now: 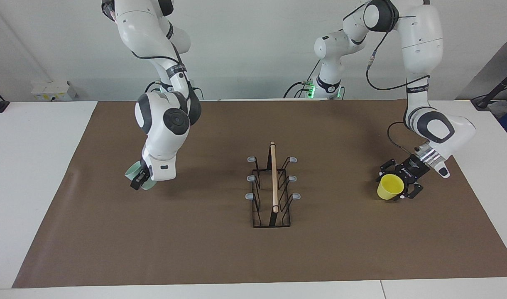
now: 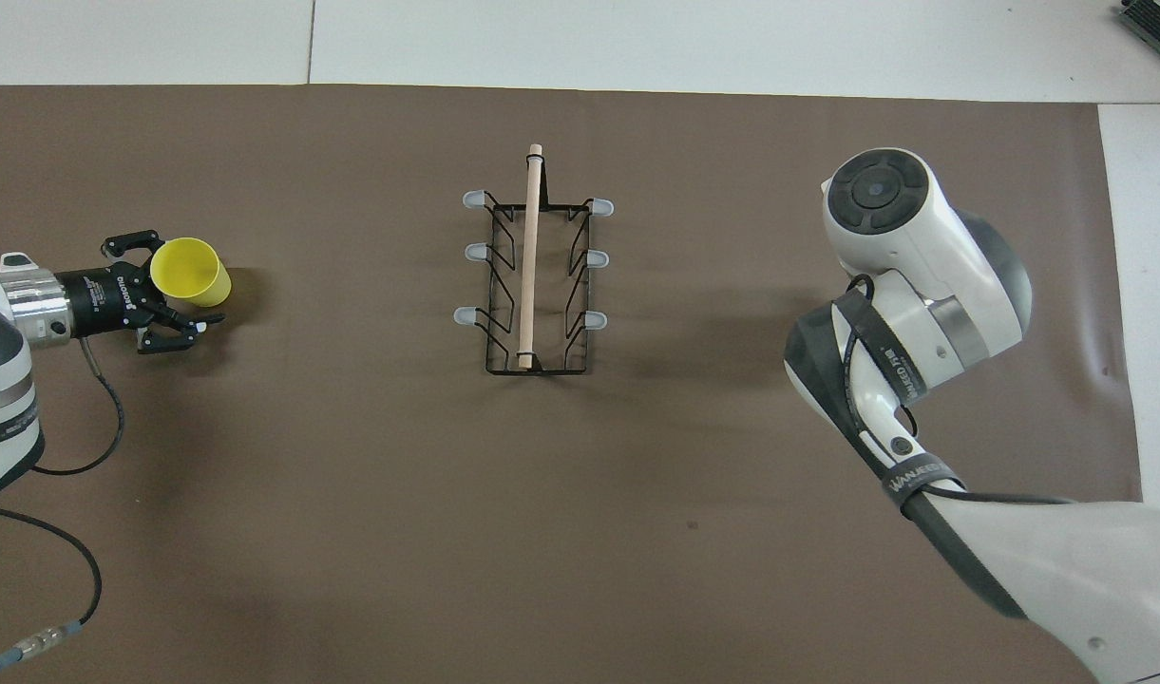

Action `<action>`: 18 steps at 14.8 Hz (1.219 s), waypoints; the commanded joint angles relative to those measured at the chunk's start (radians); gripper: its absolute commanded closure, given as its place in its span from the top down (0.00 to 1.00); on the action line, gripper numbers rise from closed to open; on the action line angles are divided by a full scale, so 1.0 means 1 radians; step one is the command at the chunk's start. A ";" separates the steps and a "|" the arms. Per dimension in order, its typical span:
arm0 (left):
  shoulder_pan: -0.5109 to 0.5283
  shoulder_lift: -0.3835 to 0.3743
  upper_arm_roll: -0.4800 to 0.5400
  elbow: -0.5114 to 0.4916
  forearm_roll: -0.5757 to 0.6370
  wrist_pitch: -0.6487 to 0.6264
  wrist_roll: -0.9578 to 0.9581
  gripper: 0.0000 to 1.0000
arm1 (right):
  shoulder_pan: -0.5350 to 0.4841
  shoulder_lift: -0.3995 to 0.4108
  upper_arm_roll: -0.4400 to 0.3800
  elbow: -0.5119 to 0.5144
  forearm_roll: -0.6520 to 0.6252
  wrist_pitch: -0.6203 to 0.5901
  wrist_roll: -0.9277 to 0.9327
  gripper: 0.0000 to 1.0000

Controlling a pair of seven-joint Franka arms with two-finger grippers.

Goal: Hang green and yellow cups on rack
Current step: 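Grasp the yellow cup with the left gripper while the right gripper lifts, then lift both cups and turn them sideways toward the rack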

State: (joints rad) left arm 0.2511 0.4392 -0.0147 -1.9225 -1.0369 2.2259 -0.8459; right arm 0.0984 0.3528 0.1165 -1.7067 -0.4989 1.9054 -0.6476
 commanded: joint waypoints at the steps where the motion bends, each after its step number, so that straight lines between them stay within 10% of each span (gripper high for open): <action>1: -0.061 -0.043 0.012 -0.047 -0.020 0.084 -0.033 1.00 | -0.048 -0.031 0.011 0.006 0.190 0.035 -0.015 0.00; 2: -0.085 -0.043 0.013 -0.047 -0.020 0.115 -0.050 0.93 | -0.061 -0.041 0.011 0.006 0.259 0.049 -0.020 0.00; 3: -0.107 -0.043 0.013 -0.046 -0.018 0.139 -0.055 0.34 | -0.077 -0.046 0.011 0.004 0.323 0.053 -0.021 0.00; 4: -0.114 -0.051 0.013 -0.058 -0.014 0.152 -0.026 0.00 | -0.084 -0.051 0.011 0.004 0.383 0.069 -0.027 0.00; 10: -0.136 -0.095 0.019 -0.038 0.017 0.159 0.011 0.00 | -0.100 -0.077 0.009 -0.020 0.744 0.155 -0.099 0.00; 18: -0.176 -0.191 0.016 0.040 0.364 0.146 0.004 0.00 | -0.135 -0.216 0.009 -0.209 1.343 0.264 -0.396 0.00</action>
State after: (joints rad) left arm 0.1077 0.2676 -0.0088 -1.9012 -0.7826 2.3731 -0.8409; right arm 0.0008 0.2061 0.1157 -1.8258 0.7136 2.1466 -0.9269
